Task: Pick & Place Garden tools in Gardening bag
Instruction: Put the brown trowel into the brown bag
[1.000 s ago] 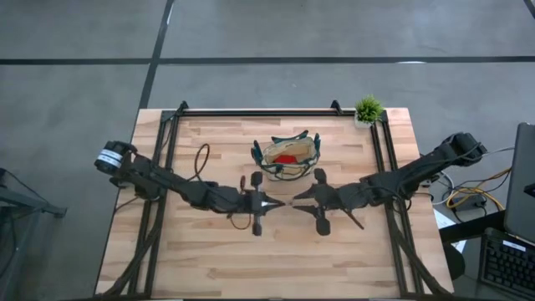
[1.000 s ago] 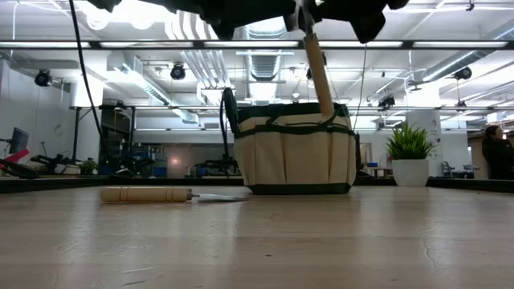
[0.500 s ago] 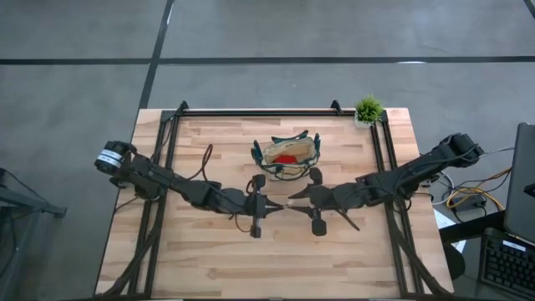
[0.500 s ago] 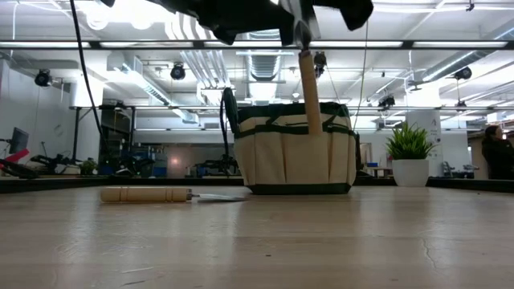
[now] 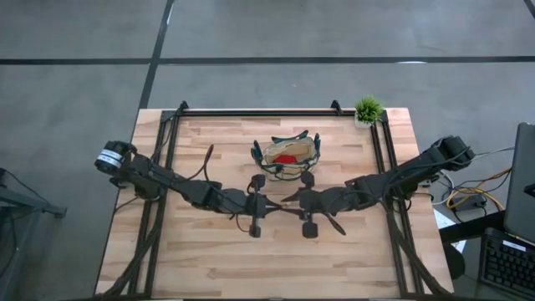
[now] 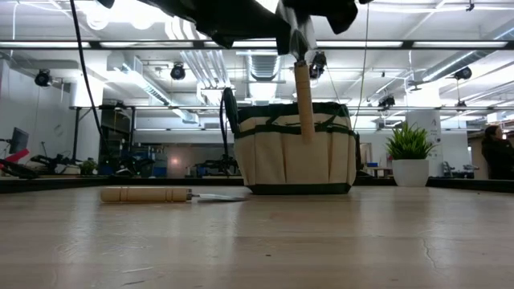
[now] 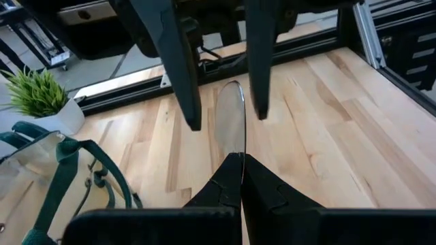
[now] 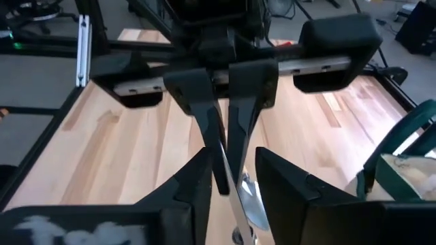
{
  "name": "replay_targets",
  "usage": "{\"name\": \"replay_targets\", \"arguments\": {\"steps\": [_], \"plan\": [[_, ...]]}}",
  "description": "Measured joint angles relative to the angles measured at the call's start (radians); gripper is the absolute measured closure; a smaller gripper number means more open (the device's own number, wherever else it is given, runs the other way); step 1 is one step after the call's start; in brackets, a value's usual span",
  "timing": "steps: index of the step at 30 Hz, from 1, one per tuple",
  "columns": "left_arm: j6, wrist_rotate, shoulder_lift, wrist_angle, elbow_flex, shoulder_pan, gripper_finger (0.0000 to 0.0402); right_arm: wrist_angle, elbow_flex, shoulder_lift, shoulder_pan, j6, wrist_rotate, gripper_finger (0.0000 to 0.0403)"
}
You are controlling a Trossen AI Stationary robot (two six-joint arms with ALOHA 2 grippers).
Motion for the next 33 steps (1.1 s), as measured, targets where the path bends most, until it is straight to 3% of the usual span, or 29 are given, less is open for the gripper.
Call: {"name": "replay_targets", "arguments": {"steps": [14,22,28,33], "plan": [[0.001,0.007,0.0,0.002,0.001,0.001,0.0399,-0.048,-0.006,0.006,0.001,0.008,-0.008,0.0388],[0.001,-0.009,0.0,0.007,0.0,0.002,0.0383,-0.048,-0.006,0.006,0.002,-0.001,0.006,0.0394],[-0.012,-0.203,-0.013,-0.005,0.0,-0.001,0.035,-0.064,-0.006,-0.012,-0.001,-0.027,0.081,0.0396],[-0.034,-0.284,-0.036,-0.047,-0.001,-0.001,0.0325,-0.079,-0.021,-0.038,-0.003,-0.056,0.122,0.0396]]}}
